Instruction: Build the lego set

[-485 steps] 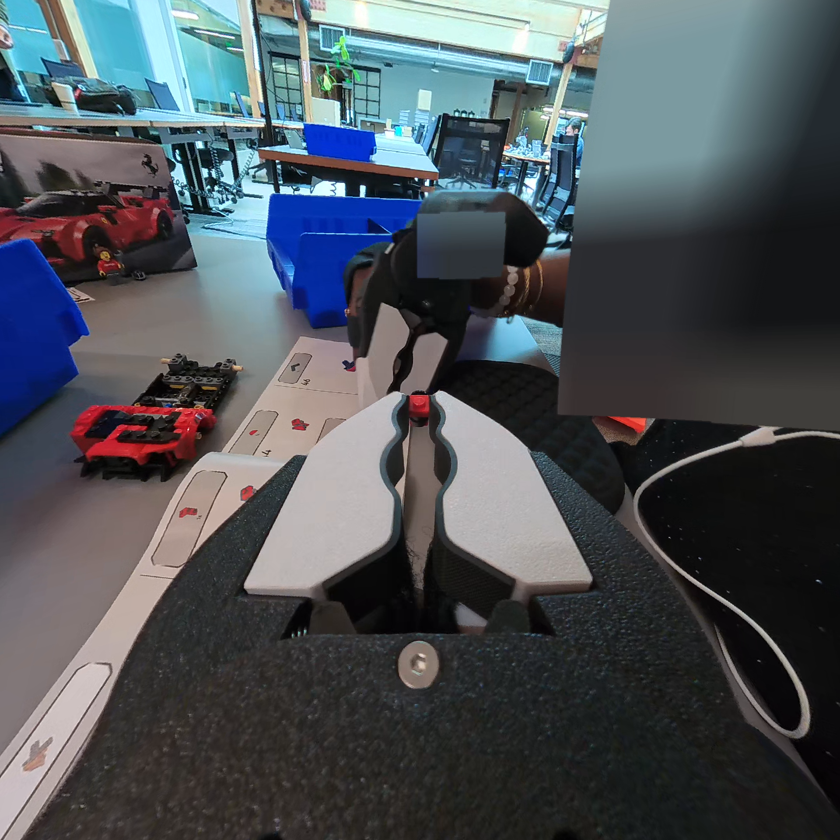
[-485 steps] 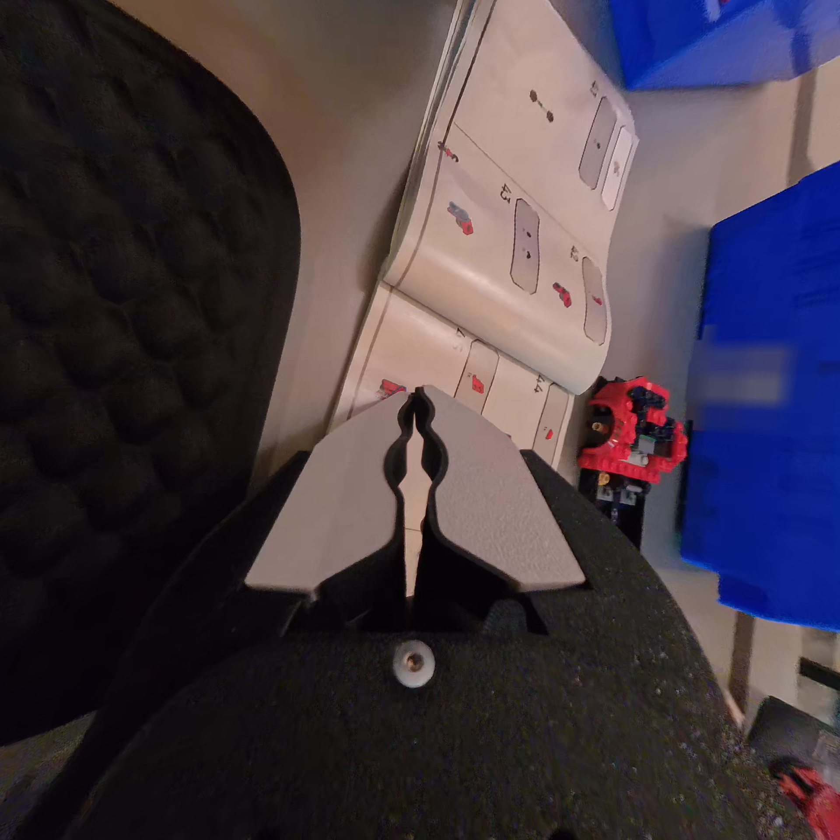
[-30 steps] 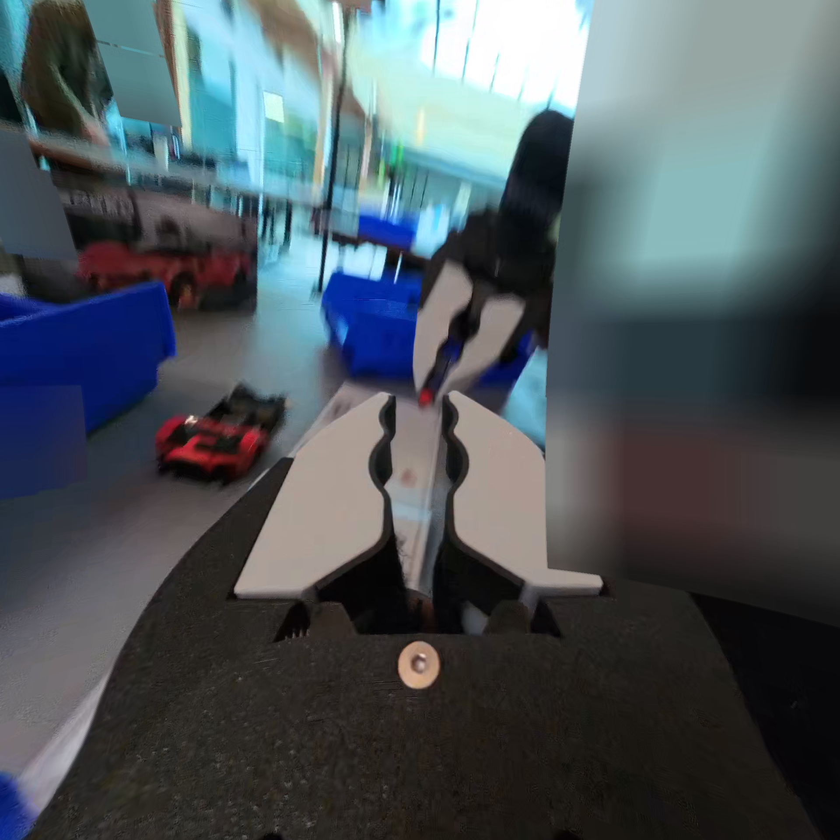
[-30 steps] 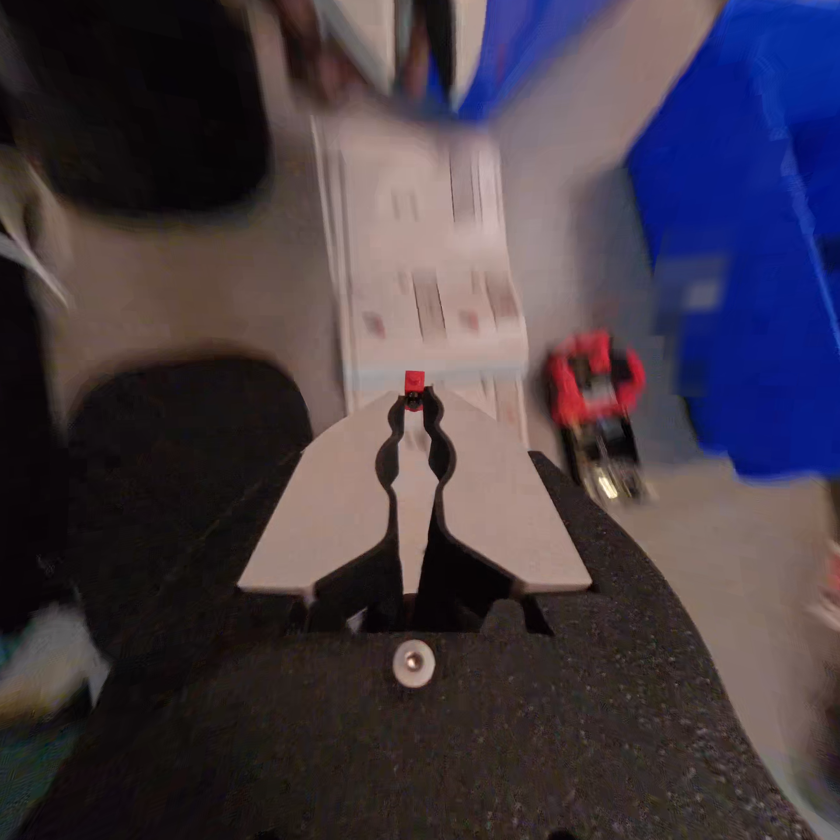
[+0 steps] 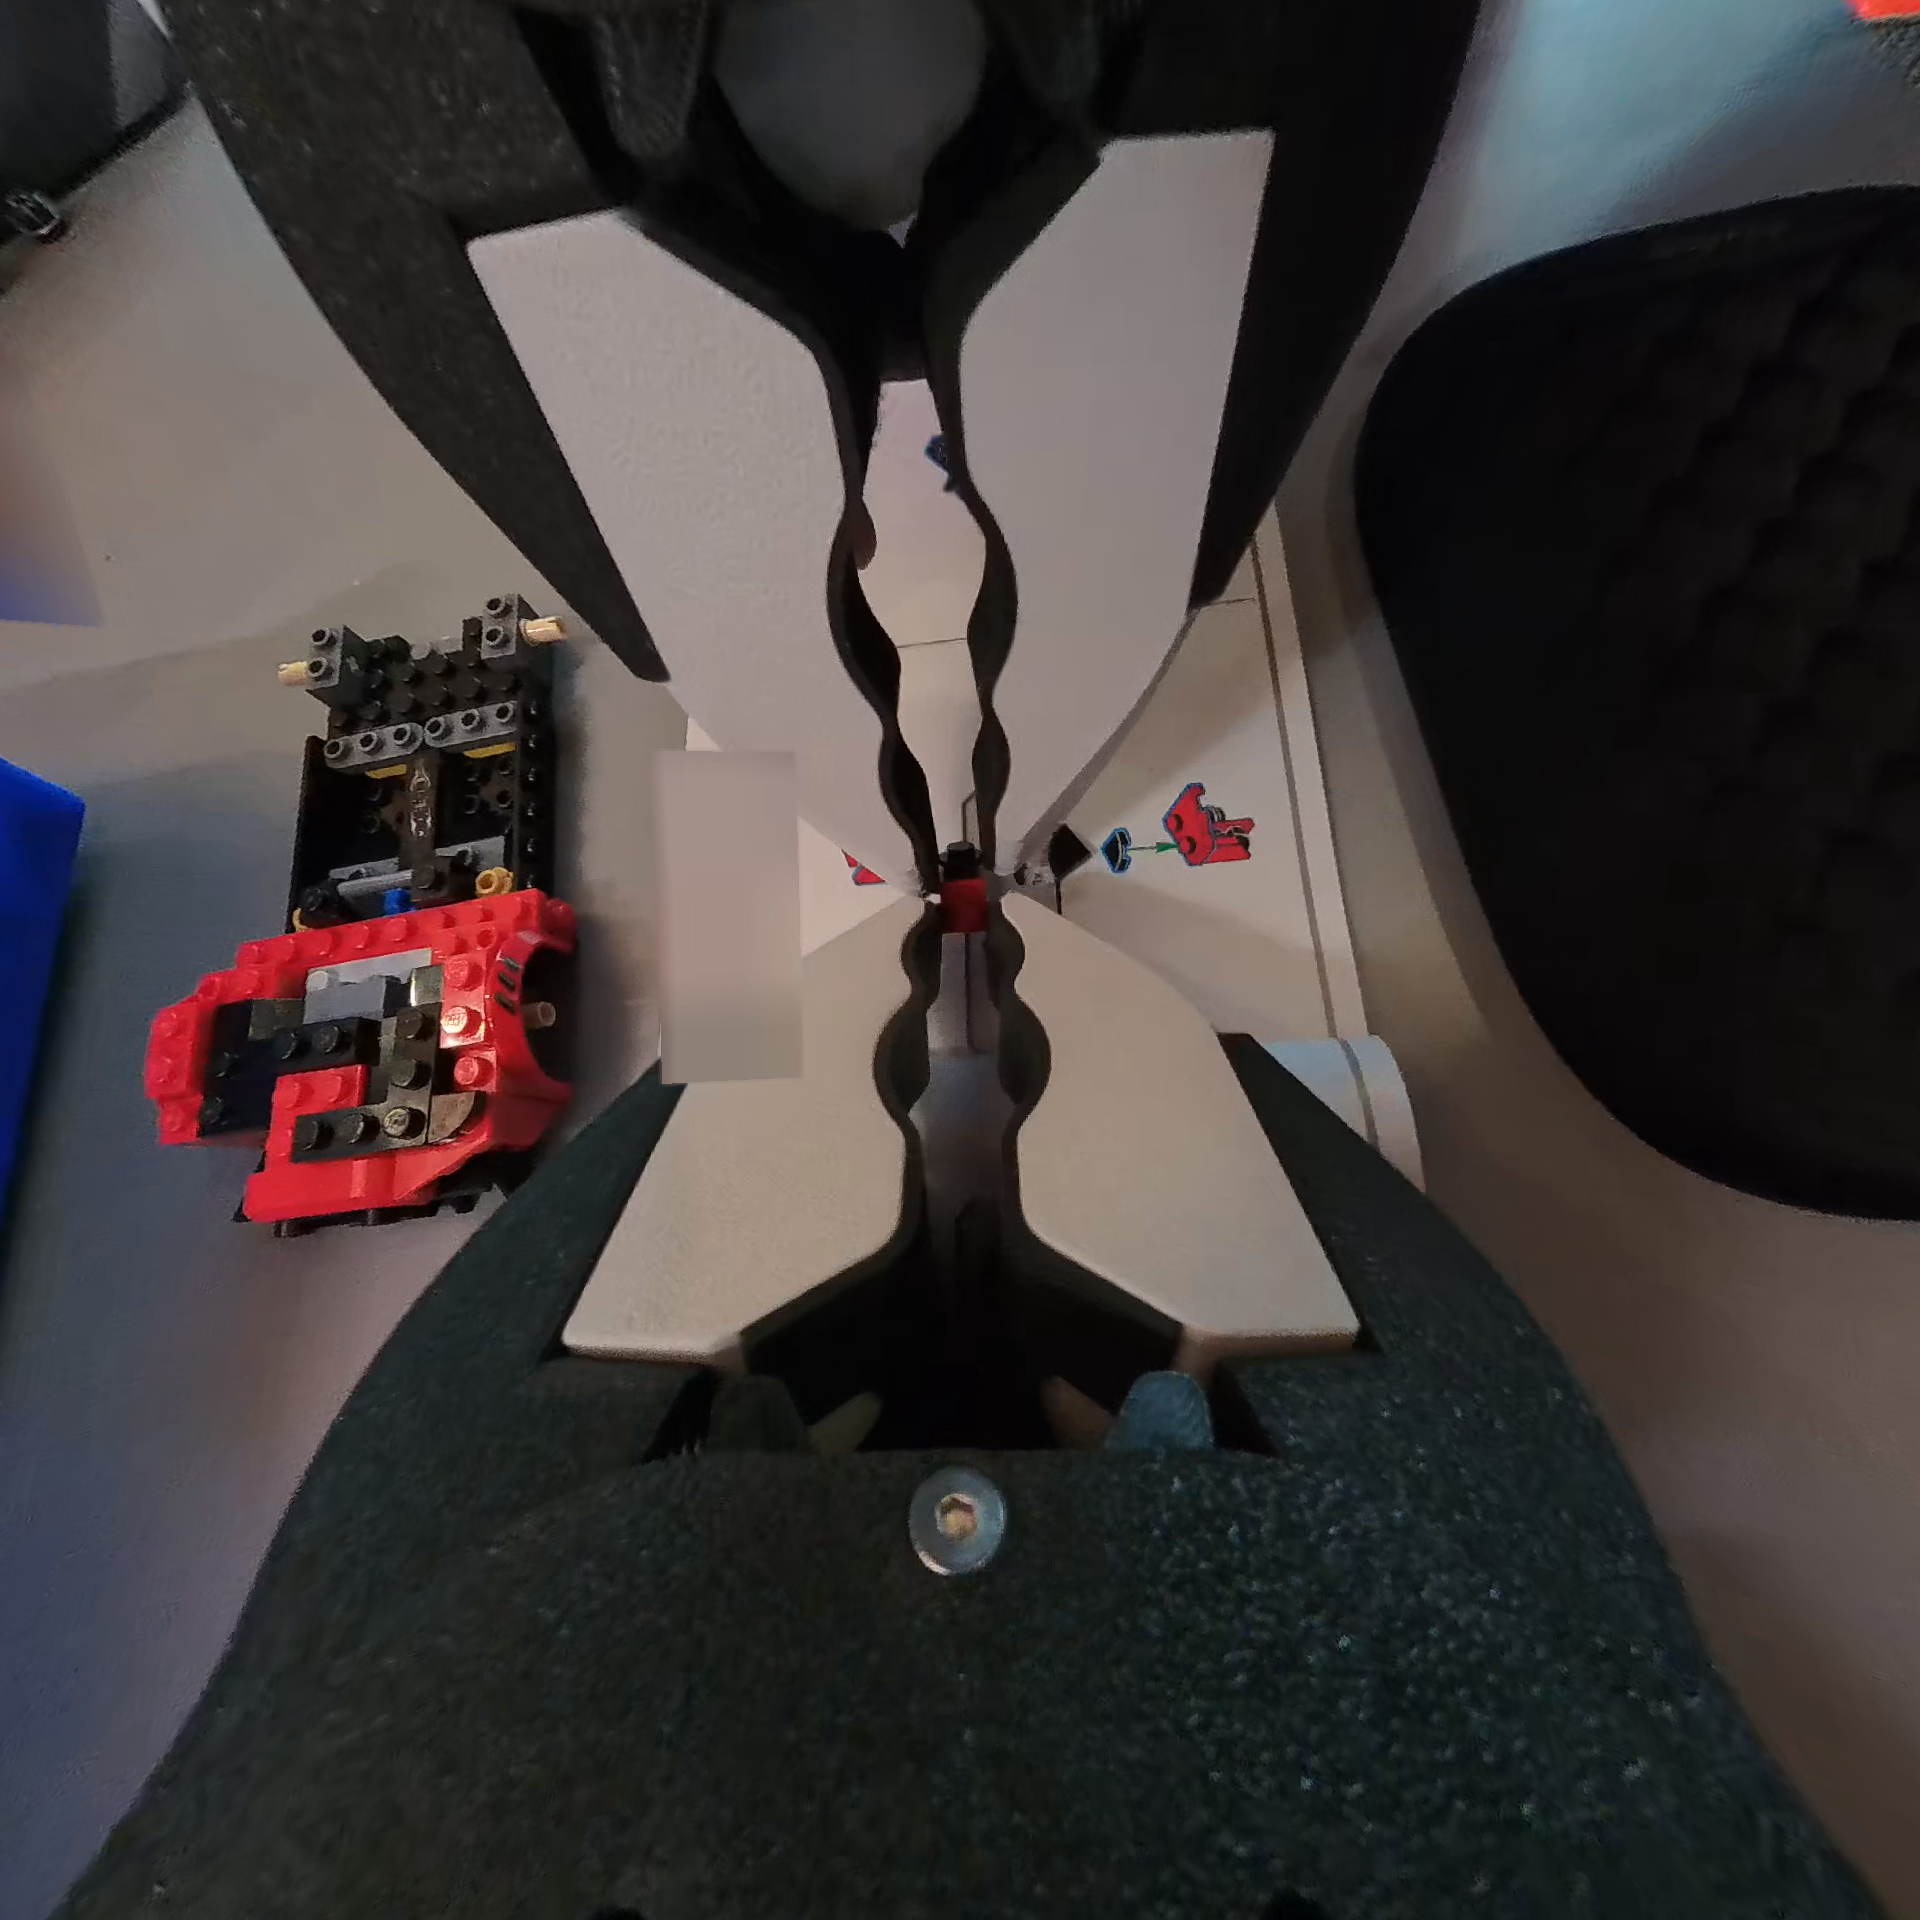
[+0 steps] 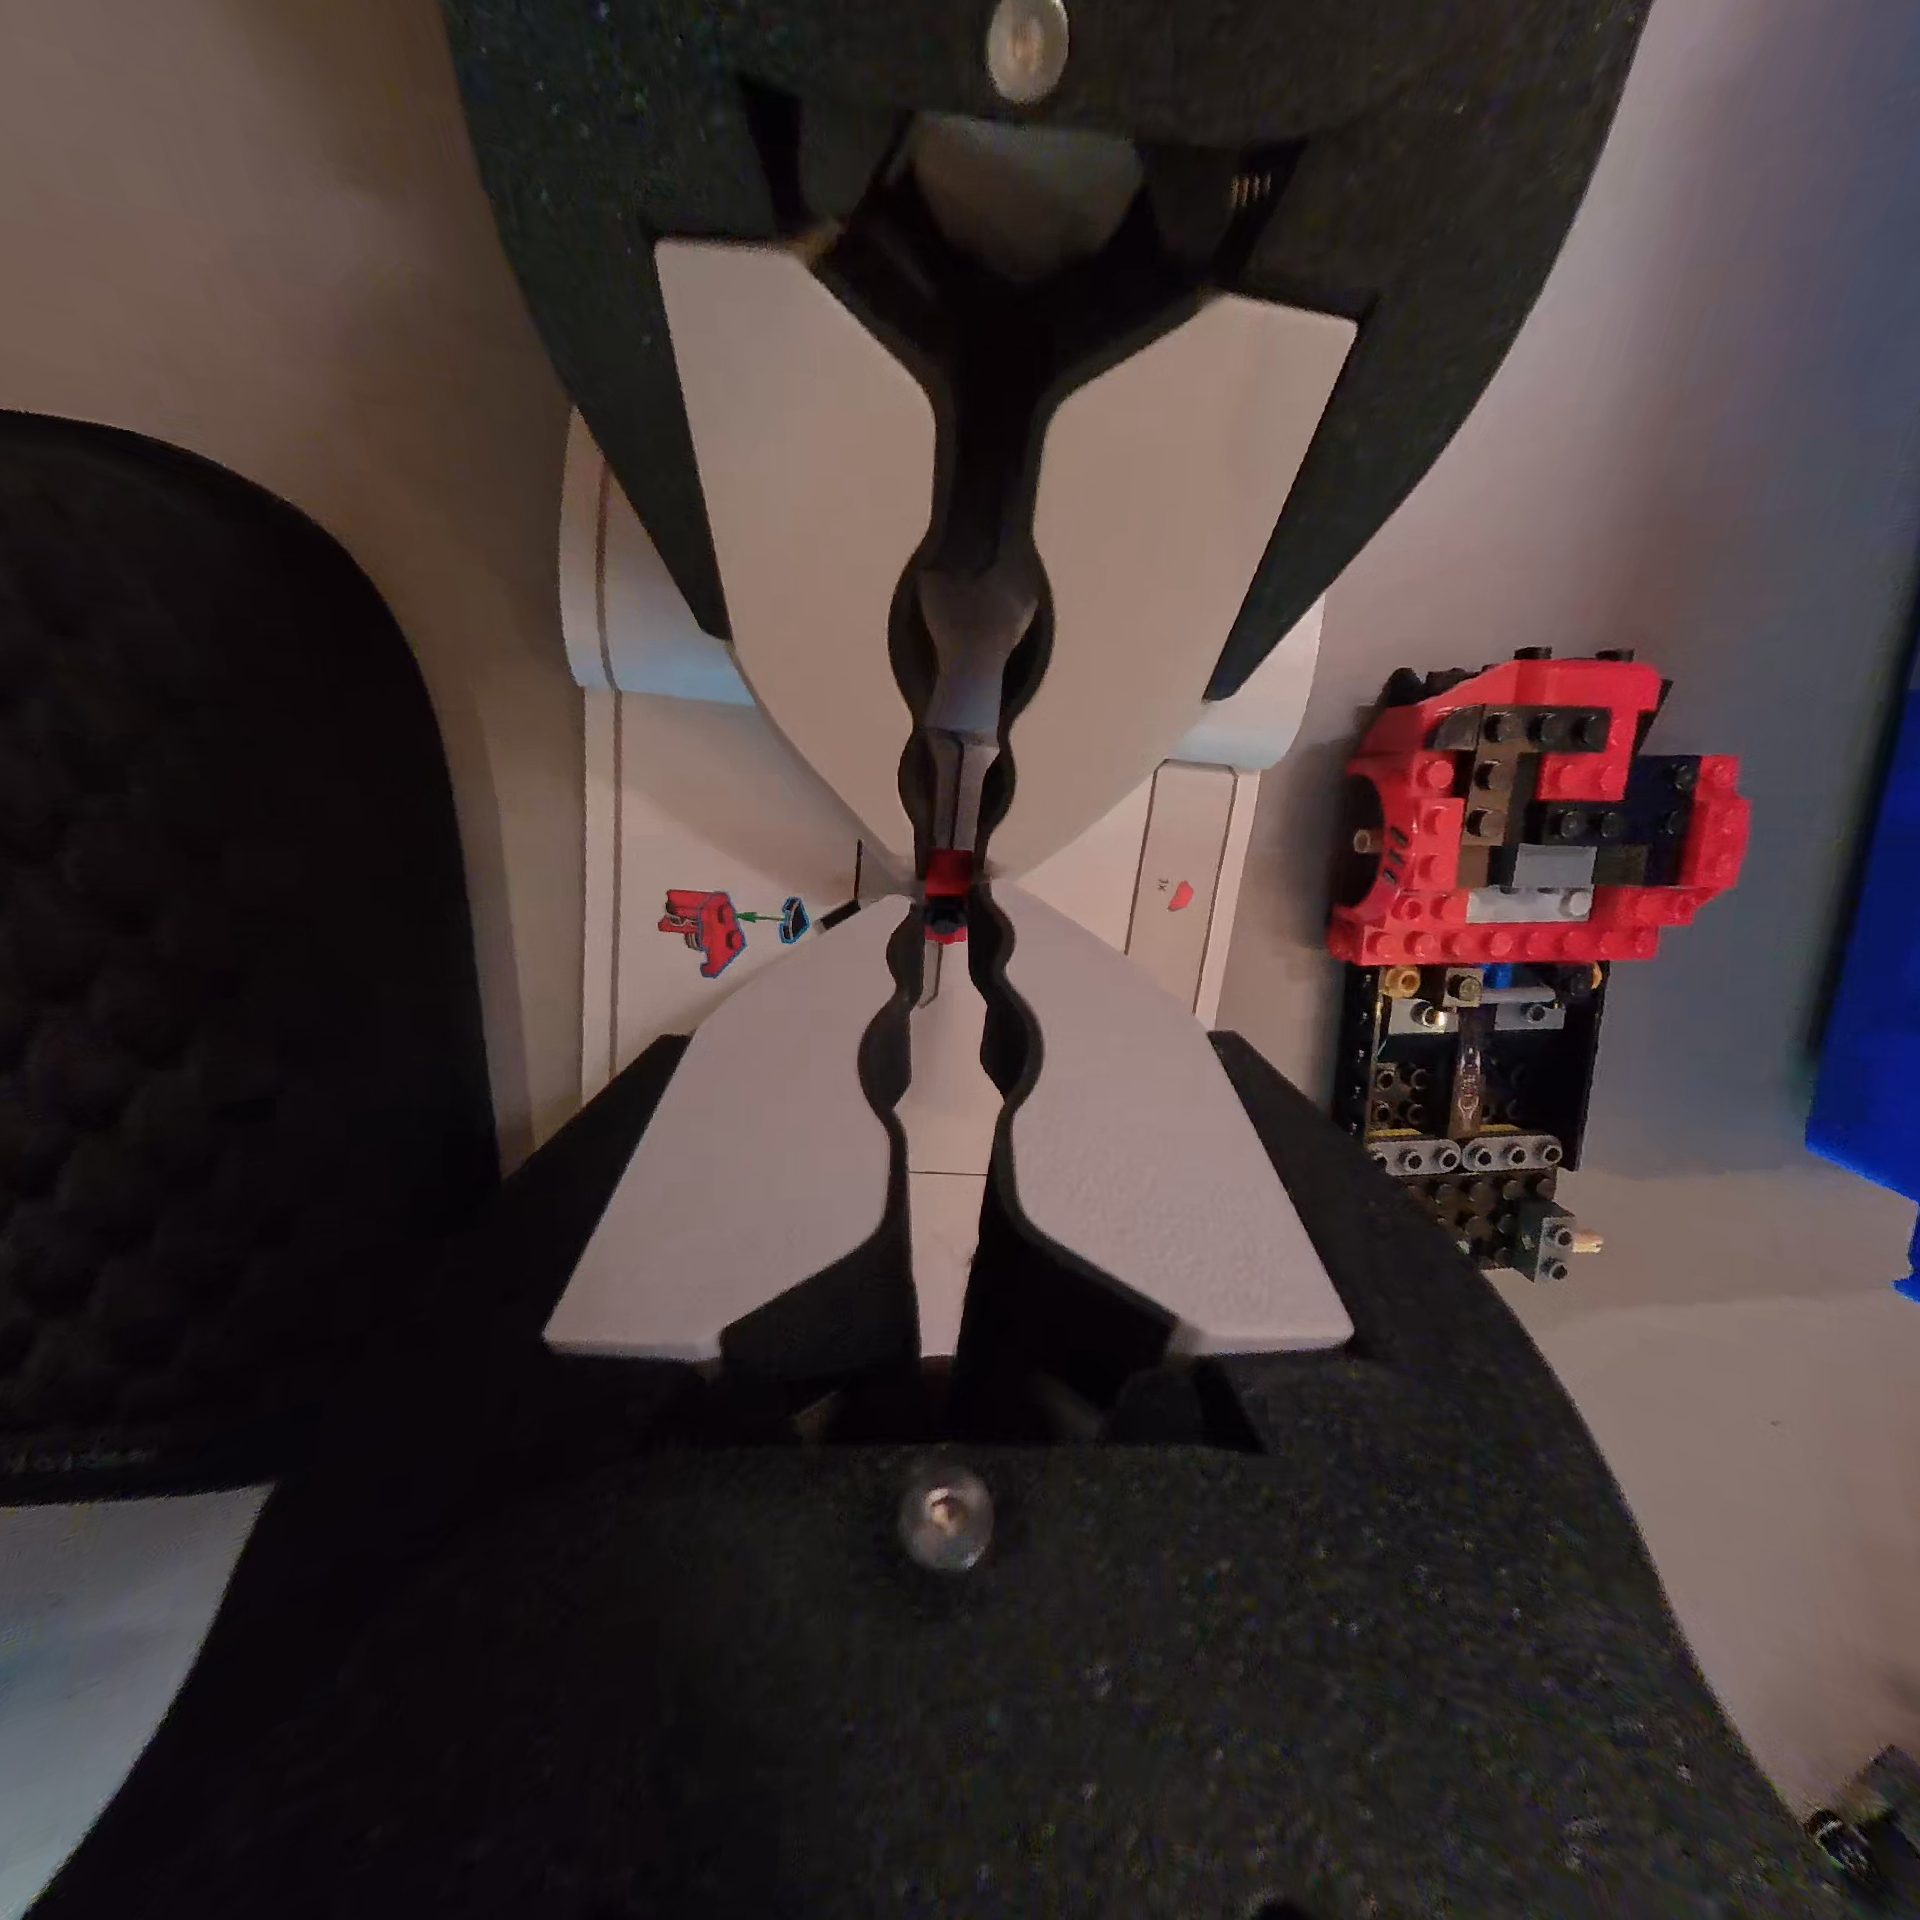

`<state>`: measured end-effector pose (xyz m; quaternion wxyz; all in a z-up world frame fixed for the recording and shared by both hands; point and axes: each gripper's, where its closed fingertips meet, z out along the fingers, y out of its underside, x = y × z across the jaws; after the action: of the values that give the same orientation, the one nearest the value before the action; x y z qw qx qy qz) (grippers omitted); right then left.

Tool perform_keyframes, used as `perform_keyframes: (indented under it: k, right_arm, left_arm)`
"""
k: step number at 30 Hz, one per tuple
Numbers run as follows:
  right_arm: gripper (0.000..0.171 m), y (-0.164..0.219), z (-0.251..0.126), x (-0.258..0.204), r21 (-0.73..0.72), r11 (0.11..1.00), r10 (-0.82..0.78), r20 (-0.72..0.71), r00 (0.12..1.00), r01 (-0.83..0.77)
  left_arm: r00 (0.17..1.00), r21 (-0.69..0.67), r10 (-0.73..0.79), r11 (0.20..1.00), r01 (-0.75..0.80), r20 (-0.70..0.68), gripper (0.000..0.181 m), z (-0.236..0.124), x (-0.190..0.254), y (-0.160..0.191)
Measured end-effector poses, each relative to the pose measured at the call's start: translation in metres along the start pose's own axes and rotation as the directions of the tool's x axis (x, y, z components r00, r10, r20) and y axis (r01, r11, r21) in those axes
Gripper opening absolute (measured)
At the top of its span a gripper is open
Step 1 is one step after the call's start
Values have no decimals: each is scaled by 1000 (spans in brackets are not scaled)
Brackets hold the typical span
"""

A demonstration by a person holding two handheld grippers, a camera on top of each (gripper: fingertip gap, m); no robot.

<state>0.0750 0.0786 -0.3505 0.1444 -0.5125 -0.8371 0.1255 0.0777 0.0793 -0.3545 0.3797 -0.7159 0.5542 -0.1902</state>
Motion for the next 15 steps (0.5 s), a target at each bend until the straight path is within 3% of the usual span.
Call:
perform_keyframes:
  k: [3, 11, 15]
  right_arm:
    - [10, -1, 0, 1, 37, 999, 25, -8, 1000, -25]
    - [18, -1, -1, -2, 414, 894, 196, -15, 981, -172]
    - [8, -1, 8, 1, 435, 886, 198, -44, 979, -160]
  left_arm:
    - [1000, -7, 5, 1000, -5, -1, 7, 0, 1, 2]
    - [1000, -7, 7, 1000, -7, -7, 7, -1, 1, 4]
    - [1000, -9, 9, 1000, -9, -11, 7, -1, 2, 4]
